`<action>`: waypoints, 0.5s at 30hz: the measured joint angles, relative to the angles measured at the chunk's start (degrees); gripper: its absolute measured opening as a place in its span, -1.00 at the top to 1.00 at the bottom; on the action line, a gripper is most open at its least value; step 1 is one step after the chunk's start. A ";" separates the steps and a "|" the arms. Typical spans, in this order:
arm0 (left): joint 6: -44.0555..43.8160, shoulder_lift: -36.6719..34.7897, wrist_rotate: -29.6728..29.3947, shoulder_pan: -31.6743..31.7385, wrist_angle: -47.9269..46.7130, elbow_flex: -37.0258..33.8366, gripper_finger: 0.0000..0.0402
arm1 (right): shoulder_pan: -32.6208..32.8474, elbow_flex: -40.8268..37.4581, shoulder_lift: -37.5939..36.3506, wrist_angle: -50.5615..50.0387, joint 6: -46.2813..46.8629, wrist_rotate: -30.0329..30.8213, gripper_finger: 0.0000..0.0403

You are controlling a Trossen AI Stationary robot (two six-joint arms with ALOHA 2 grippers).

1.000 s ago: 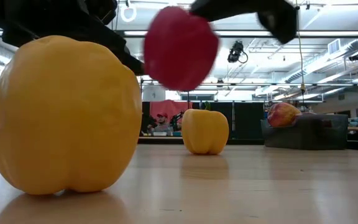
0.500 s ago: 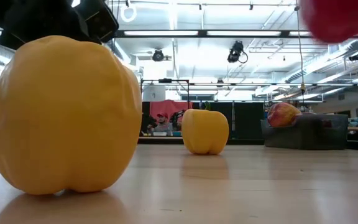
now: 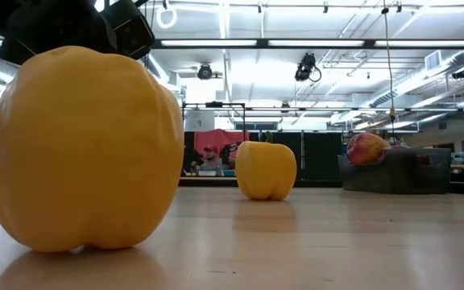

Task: Sort produce into baskets
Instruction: Put the red bell pepper into the transparent bin

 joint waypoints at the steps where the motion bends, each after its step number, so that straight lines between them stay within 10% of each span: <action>1: 0.00 0.00 0.00 0.00 0.00 0.00 -0.93 | 0.90 0.00 0.02 -0.38 1.42 -0.02 0.87; 15: -2.89 0.02 0.87 -0.13 -0.05 0.00 -0.93 | 5.36 -0.02 6.55 -12.92 12.73 -1.08 0.71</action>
